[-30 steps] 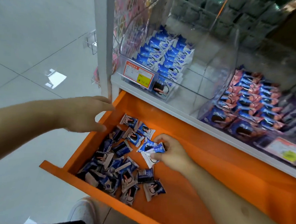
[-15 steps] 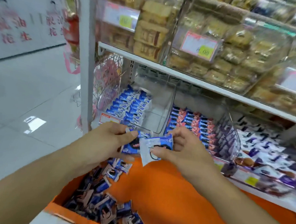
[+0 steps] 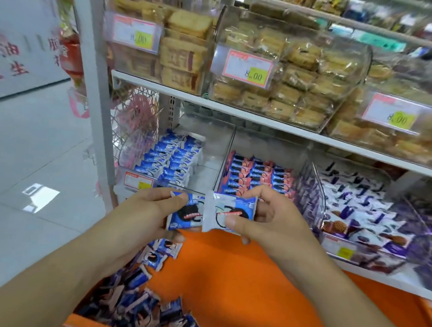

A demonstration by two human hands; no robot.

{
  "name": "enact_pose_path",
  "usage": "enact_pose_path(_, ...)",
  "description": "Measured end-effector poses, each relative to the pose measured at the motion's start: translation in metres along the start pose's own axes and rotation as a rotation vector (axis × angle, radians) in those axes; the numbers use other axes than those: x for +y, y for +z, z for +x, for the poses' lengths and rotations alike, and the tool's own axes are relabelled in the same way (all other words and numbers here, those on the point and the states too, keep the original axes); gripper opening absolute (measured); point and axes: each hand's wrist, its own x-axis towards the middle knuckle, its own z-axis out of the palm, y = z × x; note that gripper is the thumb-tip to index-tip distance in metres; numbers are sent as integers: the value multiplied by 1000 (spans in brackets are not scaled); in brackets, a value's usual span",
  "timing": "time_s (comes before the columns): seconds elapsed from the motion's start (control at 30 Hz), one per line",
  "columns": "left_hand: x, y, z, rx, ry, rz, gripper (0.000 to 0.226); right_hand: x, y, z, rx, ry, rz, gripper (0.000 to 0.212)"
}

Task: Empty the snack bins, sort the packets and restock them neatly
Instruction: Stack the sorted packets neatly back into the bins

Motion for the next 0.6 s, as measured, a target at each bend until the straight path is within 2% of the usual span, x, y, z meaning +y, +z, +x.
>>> enact_pose_path(0.1,-3,-1,8,13,-10,-5,18,-1,-4,3,-17,-36,14,17)
enact_pose_path(0.13,-2,0,9,13,-20,-24,19,-1,-4,4,-23,-41,39,17)
enact_pose_path(0.23,1,3,13,1,-42,-84,23,1,-4,7,-49,-20,32,37)
enact_pose_path(0.33,1,3,16,-1,-43,-81,34,4,-2,10,-48,11,-7,39)
enact_pose_path(0.47,1,3,10,-153,-28,29,53,6,4,10,-72,-113,-132,31)
enact_pose_path(0.6,-1,-2,1,-246,73,310,33,11,14,11,-49,-193,-231,29)
